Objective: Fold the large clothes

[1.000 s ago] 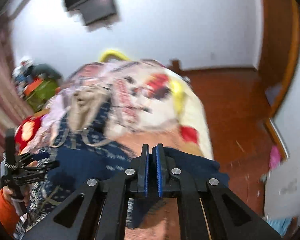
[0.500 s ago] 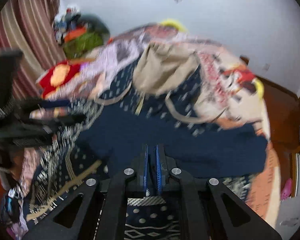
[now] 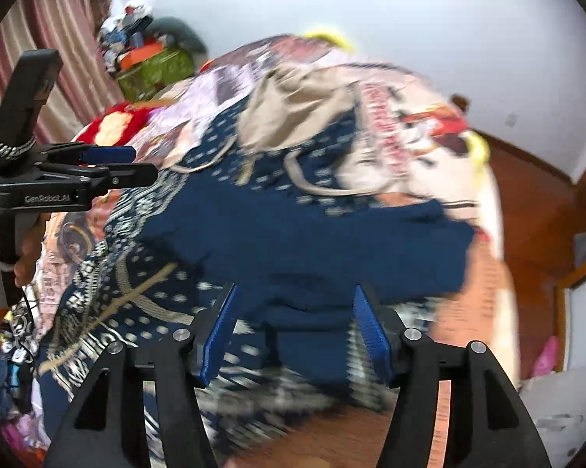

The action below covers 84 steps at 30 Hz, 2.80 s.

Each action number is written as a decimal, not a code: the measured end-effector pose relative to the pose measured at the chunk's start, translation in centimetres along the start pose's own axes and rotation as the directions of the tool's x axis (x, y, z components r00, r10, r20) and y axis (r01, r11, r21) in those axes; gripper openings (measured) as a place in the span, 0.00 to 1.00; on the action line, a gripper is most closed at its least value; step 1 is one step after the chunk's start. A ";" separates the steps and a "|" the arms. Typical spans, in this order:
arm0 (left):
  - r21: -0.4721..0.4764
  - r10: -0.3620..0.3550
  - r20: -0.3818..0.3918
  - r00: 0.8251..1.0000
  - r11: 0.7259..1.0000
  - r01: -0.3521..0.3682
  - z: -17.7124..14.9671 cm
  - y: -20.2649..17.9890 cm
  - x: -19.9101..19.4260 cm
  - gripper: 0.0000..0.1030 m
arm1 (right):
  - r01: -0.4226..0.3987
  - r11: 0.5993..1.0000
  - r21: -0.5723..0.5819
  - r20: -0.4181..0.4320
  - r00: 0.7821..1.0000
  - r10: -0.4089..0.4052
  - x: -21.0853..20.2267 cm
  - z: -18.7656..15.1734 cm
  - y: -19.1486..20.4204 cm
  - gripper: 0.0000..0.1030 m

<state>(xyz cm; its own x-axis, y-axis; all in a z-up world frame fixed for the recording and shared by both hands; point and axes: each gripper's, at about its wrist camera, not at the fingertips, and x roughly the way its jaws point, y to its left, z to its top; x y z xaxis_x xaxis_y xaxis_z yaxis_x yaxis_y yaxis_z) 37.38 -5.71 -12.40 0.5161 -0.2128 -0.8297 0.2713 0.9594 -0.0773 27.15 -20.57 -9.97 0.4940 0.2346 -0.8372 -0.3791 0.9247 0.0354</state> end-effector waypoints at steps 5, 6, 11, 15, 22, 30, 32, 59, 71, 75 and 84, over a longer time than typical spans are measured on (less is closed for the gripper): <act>0.098 -0.122 -0.084 0.989 0.987 0.130 2.3 -7.0 4.1 0.67 | 0.124 0.992 0.028 0.017 0.992 -0.125 -2.1 -1.8 -5.0 0.58; 0.115 -0.130 -0.102 0.986 0.983 0.141 2.5 -8.1 5.1 0.67 | 0.131 0.990 0.045 0.015 0.991 -0.132 -2.2 -2.1 -6.0 0.58; 0.176 -0.115 -0.216 0.970 0.972 0.154 3.7 -12.3 11.1 0.67 | 0.109 0.985 0.134 0.012 0.994 -0.112 -2.4 -3.3 -9.6 0.58; 0.145 -0.113 -0.244 0.963 0.978 0.152 5.3 -12.6 14.8 0.67 | 0.106 0.982 0.157 0.003 0.994 -0.108 -1.7 -4.2 -10.6 0.58; 0.059 -0.167 -0.238 0.957 0.981 0.186 7.7 -13.0 17.6 0.47 | 0.098 0.978 0.184 -0.034 0.995 -0.093 0.5 -5.4 -11.5 0.58; 0.119 -0.056 -0.127 0.990 0.990 0.071 8.1 -13.7 16.5 0.04 | 0.089 0.975 0.204 -0.046 0.996 -0.081 1.5 -5.8 -11.7 0.58; 0.150 -0.036 -0.071 0.997 0.988 0.046 8.1 -14.0 14.7 0.04 | 0.086 0.974 0.209 -0.047 0.996 -0.077 1.6 -5.7 -11.8 0.58; -0.124 0.211 0.084 0.974 0.972 -0.200 -2.5 10.1 -1.8 0.04 | 0.000 0.992 0.124 -0.024 1.000 0.003 3.2 -0.7 -3.9 0.58; -0.249 0.107 -0.165 0.980 0.957 -0.146 -13.1 18.1 2.7 0.34 | 0.026 0.995 0.094 -0.107 0.994 -0.016 6.1 -0.5 -1.4 0.58; -0.296 0.140 -0.146 0.979 0.938 -0.178 -13.5 20.7 1.1 0.42 | 0.011 0.997 0.081 -0.115 0.993 -0.001 6.0 -0.3 -0.5 0.58; -0.466 -0.044 -0.157 0.987 0.884 -0.034 -13.8 24.0 2.7 0.53 | 0.037 0.999 -0.028 -0.125 0.991 -0.041 4.7 -1.6 2.2 0.68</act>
<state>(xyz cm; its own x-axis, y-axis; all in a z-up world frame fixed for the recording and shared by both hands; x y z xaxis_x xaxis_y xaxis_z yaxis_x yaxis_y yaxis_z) 34.07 19.28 -24.07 0.3699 -0.2233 -0.9018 -0.1560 0.9419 -0.2973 27.37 -17.88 -14.75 0.4076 0.1576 -0.8995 -0.3818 0.9242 -0.0111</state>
